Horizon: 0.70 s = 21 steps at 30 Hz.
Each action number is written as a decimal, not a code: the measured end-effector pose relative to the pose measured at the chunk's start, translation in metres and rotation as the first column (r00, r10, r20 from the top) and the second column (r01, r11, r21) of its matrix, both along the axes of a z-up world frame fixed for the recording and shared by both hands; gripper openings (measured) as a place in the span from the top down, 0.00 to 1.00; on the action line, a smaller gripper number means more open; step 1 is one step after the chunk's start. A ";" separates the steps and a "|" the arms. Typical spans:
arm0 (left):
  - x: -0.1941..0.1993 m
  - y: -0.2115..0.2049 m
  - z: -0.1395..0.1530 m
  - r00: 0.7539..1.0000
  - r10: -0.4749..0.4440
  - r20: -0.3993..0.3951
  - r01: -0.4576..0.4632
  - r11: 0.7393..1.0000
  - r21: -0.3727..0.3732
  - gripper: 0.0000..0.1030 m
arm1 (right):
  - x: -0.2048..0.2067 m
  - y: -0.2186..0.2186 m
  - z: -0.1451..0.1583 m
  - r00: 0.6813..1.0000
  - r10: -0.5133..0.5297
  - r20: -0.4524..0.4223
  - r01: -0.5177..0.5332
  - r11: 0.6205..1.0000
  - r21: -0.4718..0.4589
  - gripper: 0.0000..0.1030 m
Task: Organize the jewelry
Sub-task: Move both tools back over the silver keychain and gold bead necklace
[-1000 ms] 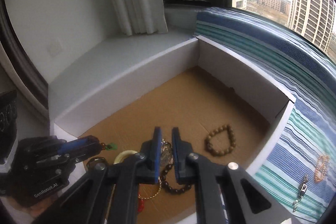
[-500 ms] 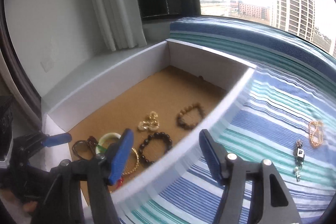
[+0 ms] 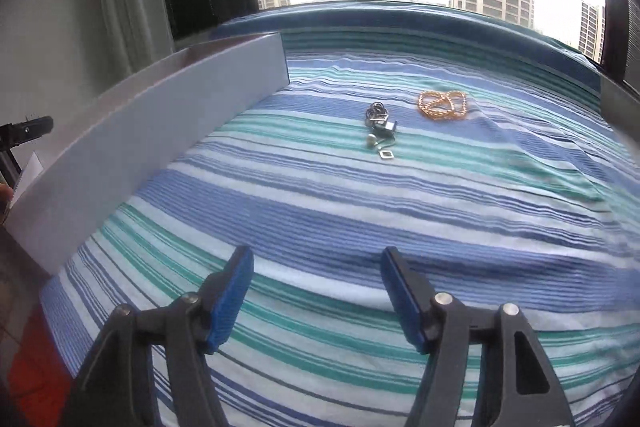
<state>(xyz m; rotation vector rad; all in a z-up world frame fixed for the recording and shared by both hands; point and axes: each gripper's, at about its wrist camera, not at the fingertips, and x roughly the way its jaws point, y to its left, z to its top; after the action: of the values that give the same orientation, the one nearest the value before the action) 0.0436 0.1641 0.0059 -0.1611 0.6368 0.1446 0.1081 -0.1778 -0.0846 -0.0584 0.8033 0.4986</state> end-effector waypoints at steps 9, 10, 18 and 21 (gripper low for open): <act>-0.006 -0.090 -0.021 0.969 -0.235 -0.072 0.226 0.967 -0.115 0.03 | -0.059 -0.016 -0.007 0.998 0.032 0.063 -0.036 0.997 0.065 0.30; -0.004 -0.101 -0.028 0.963 -0.253 -0.093 0.243 0.964 -0.109 0.03 | -0.068 -0.013 -0.004 0.997 0.040 0.069 -0.044 0.997 0.065 0.30; 0.007 -0.158 -0.036 0.902 -0.375 -0.212 0.365 0.927 -0.087 0.03 | -0.065 -0.054 0.028 0.986 -0.109 0.124 0.104 0.994 0.043 0.18; 0.021 -0.167 -0.028 0.890 -0.389 -0.237 0.368 0.921 -0.130 0.03 | -0.032 -0.080 0.022 0.973 -0.216 0.086 0.216 0.976 0.010 0.18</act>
<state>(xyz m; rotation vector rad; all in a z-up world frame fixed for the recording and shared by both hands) 0.0643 -0.0034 -0.0221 -0.0935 0.9243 -0.2444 0.0762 -0.2579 -0.0625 0.0085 0.7150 0.2882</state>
